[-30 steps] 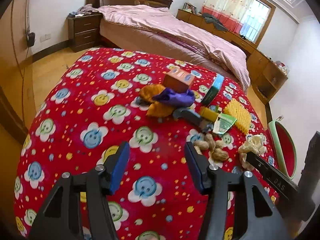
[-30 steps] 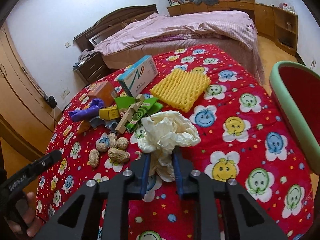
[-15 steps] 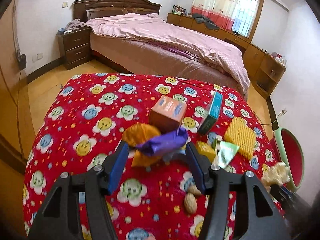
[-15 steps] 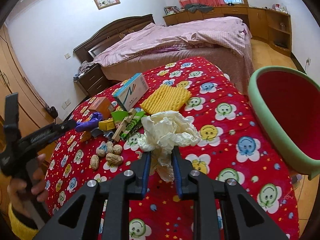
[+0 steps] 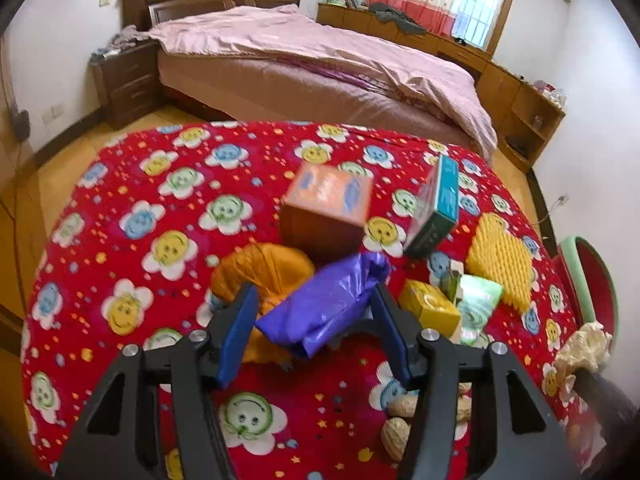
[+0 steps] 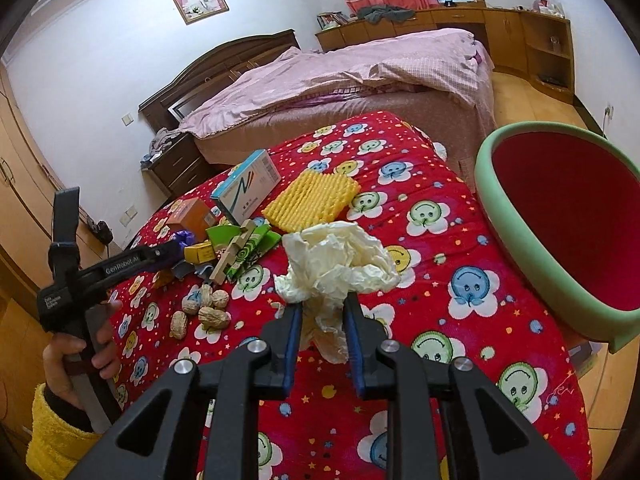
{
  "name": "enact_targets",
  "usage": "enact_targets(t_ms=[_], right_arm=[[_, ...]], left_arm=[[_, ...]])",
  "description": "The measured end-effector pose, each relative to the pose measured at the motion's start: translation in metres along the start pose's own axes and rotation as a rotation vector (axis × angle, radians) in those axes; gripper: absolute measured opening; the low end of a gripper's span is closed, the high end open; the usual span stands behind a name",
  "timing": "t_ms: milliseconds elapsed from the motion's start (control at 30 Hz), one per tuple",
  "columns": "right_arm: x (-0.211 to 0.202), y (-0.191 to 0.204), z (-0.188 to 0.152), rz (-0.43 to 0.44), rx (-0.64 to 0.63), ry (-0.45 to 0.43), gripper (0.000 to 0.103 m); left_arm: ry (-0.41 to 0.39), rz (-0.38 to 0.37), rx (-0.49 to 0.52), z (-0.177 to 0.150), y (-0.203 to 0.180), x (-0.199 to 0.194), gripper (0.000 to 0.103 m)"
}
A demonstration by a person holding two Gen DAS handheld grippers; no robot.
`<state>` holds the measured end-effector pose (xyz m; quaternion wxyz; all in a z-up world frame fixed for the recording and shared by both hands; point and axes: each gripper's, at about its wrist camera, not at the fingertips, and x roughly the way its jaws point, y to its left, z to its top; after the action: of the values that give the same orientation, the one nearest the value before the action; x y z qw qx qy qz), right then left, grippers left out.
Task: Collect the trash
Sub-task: 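Grasp the purple wrapper with the left tool while right tool holds tissue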
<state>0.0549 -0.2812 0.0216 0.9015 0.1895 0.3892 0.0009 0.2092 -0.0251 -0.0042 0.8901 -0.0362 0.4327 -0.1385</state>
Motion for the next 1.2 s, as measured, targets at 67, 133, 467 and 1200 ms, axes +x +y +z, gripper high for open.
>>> enact_targets(t_ms=[67, 133, 467, 1200], right_arm=[[0.001, 0.0, -0.001, -0.001, 0.001, 0.002, 0.023], [0.002, 0.0, -0.001, 0.0, 0.001, 0.005, 0.023], [-0.006, 0.0, -0.005, 0.002, 0.003, -0.011, 0.023], [-0.071, -0.033, -0.013, -0.039, 0.051, -0.125, 0.023]], left_arm=[[-0.003, -0.009, 0.008, -0.004, -0.001, 0.0, 0.049], [-0.013, -0.009, 0.02, -0.007, -0.003, -0.002, 0.041], [-0.055, -0.047, 0.0, -0.02, -0.004, -0.026, 0.032], [-0.142, -0.192, 0.017, -0.046, -0.058, -0.109, 0.032]])
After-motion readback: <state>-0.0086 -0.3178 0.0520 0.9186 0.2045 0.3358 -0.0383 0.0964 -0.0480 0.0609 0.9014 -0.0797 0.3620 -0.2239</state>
